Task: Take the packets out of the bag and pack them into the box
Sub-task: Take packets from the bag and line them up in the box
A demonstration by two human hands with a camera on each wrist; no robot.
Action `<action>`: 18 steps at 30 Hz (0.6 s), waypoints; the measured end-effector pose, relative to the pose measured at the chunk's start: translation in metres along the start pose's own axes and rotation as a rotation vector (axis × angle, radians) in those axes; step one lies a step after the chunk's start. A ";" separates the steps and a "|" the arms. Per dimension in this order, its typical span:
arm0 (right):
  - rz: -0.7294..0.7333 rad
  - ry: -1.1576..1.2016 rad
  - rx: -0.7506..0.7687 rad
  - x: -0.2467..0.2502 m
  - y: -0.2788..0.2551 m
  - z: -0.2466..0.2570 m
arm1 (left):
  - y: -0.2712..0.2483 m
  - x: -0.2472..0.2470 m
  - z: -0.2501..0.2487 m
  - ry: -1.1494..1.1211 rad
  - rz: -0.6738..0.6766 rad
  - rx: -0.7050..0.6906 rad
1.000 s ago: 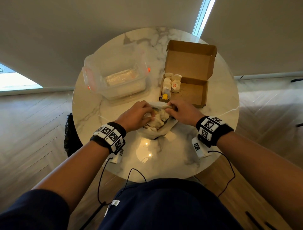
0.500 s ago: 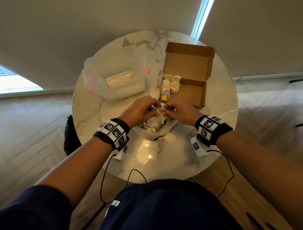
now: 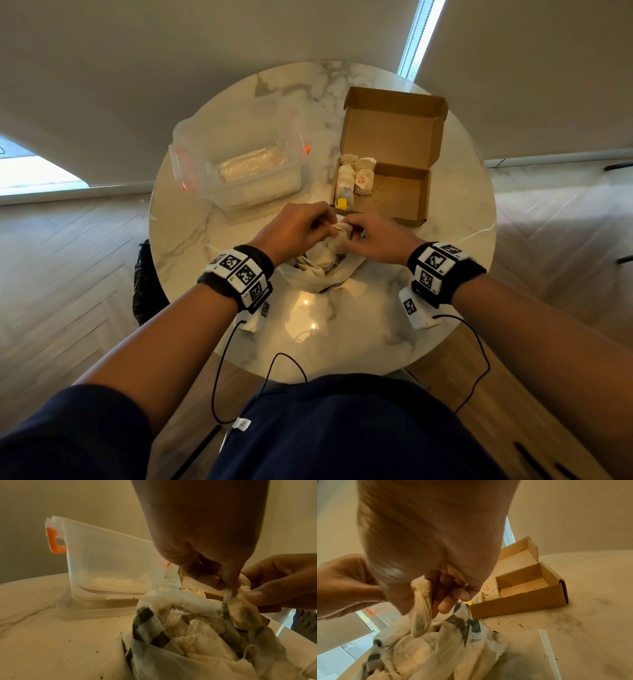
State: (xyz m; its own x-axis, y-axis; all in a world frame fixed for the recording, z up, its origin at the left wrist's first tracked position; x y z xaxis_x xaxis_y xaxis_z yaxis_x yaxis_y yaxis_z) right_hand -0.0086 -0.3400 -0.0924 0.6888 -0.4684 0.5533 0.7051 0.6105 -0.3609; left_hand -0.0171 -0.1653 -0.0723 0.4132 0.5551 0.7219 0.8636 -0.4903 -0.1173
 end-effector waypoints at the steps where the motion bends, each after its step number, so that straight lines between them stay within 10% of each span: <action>1: -0.017 -0.007 0.000 0.001 0.001 -0.002 | 0.001 0.001 -0.001 0.006 -0.011 -0.011; 18: -0.381 -0.018 -0.040 0.086 0.014 -0.024 | 0.048 -0.004 0.010 0.039 -0.005 0.117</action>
State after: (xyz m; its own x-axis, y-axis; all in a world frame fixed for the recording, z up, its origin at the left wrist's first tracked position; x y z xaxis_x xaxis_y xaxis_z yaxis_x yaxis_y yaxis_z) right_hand 0.0647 -0.3873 -0.0680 0.3735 -0.6456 0.6661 0.9161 0.3695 -0.1555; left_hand 0.0257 -0.1848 -0.0880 0.3995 0.5297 0.7482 0.8944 -0.4044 -0.1913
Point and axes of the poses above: each hand's wrist, its own y-axis towards the middle knuckle, its own x-axis out of the back of the hand, z = x × y, the point moved 4 cm from there along y, towards the middle knuckle, and after that the axes turned 4 degrees about z, right-handed, at the moved point
